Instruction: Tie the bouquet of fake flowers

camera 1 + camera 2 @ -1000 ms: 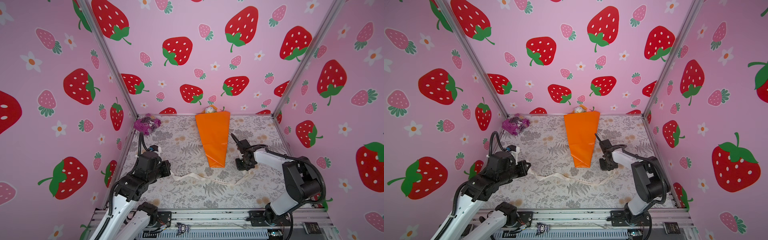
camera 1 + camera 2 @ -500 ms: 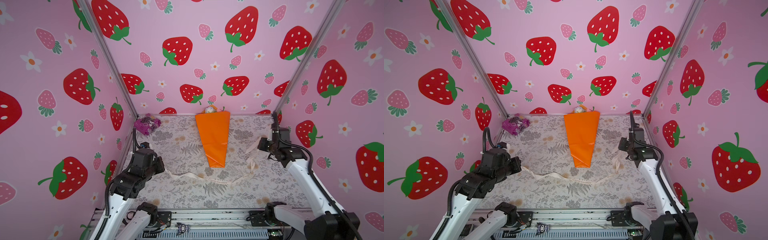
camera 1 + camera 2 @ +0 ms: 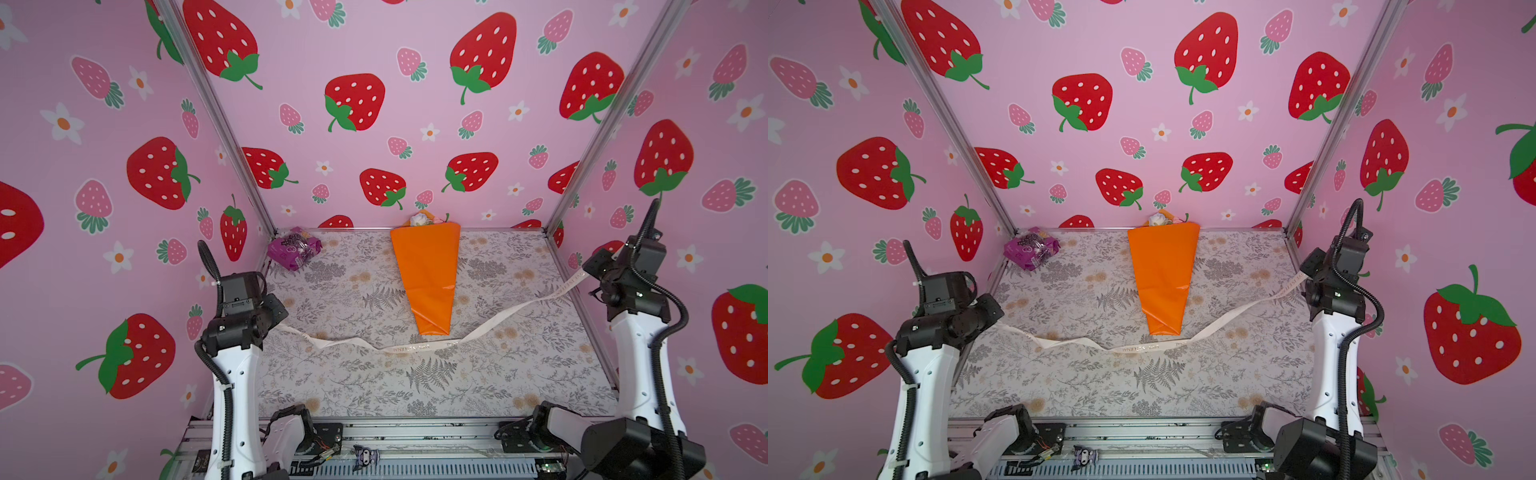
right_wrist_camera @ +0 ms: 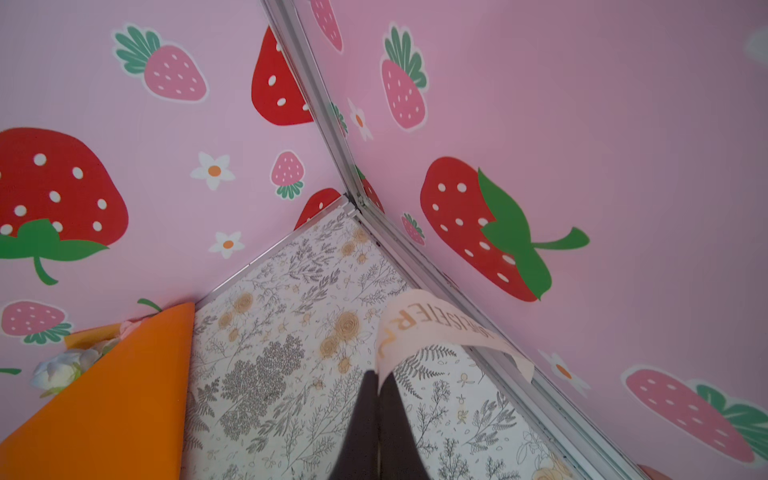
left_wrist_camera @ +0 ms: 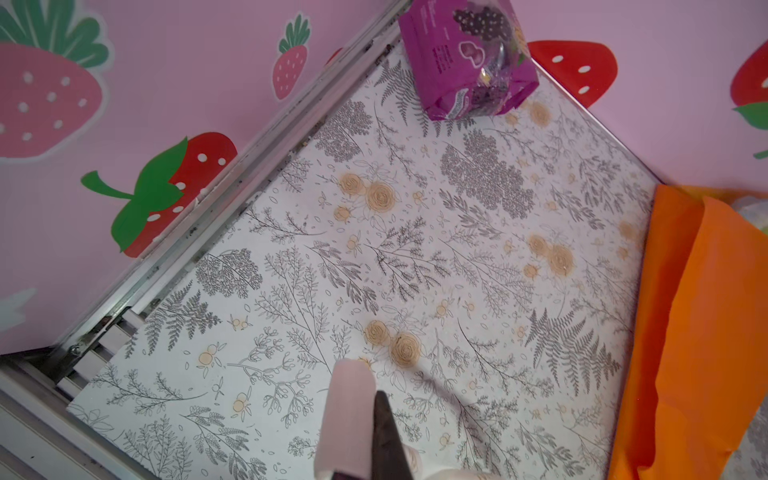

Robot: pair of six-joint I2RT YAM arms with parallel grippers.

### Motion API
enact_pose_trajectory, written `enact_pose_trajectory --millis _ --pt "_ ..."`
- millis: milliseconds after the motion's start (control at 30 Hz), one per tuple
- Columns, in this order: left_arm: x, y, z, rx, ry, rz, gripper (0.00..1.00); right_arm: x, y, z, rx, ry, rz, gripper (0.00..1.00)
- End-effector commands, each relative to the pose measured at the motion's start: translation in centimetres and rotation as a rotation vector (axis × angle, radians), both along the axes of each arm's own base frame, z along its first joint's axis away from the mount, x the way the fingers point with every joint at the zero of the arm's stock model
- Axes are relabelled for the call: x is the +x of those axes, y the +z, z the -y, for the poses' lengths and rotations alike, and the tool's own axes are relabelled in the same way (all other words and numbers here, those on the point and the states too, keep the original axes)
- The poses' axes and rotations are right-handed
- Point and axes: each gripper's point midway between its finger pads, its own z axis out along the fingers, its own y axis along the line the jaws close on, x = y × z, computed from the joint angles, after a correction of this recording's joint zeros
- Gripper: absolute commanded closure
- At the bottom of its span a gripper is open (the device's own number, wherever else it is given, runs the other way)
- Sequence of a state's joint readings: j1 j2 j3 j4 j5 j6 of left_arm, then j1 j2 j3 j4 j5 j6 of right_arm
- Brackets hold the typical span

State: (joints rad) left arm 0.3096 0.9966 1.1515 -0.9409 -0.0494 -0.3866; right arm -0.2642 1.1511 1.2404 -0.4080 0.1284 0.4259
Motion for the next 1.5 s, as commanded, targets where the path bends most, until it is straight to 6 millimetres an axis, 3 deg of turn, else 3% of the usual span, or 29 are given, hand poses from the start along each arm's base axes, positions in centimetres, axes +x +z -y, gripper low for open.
enact_pose_trajectory --millis 0,200,467,667,800,967,1167,1300,1467 --pt "1.3 2.1 -1.6 0.04 -0.009 0.014 1.0 -0.2 -0.5 1.8 -0.036 -0.087 -0.022 1.0" --pt "1.3 1.8 -5.2 0.114 0.115 -0.048 1.0 -3.6 -4.2 5.3 -0.13 -0.294 -0.112 1.0" --pt "3.9 -2.5 -7.9 0.012 0.21 -0.12 1.0 -1.2 -11.0 6.5 -0.078 -0.261 -0.271 1.0" --pt "3.2 -5.5 -11.0 0.058 0.288 -0.217 1.0 -1.3 -13.2 7.4 -0.078 -0.297 -0.317 1.0" --pt "4.5 -7.4 -11.2 -0.012 0.268 -0.24 1.0 -0.9 -15.1 7.2 -0.054 -0.285 -0.343 1.0" --pt "7.1 -8.0 -11.4 -0.059 0.219 -0.23 1.0 1.3 -17.5 6.2 -0.008 -0.179 -0.386 1.0" --pt "8.9 -8.9 -12.7 -0.051 0.226 -0.252 1.0 3.1 -19.9 5.5 0.03 -0.113 -0.451 1.0" --pt "9.2 -7.7 -14.2 0.024 0.249 -0.291 1.0 3.8 -22.0 3.2 0.047 -0.025 -0.517 1.0" --pt "8.7 -6.2 -15.9 0.134 0.282 -0.317 1.0 3.1 -23.8 0.3 0.058 0.03 -0.571 1.0"
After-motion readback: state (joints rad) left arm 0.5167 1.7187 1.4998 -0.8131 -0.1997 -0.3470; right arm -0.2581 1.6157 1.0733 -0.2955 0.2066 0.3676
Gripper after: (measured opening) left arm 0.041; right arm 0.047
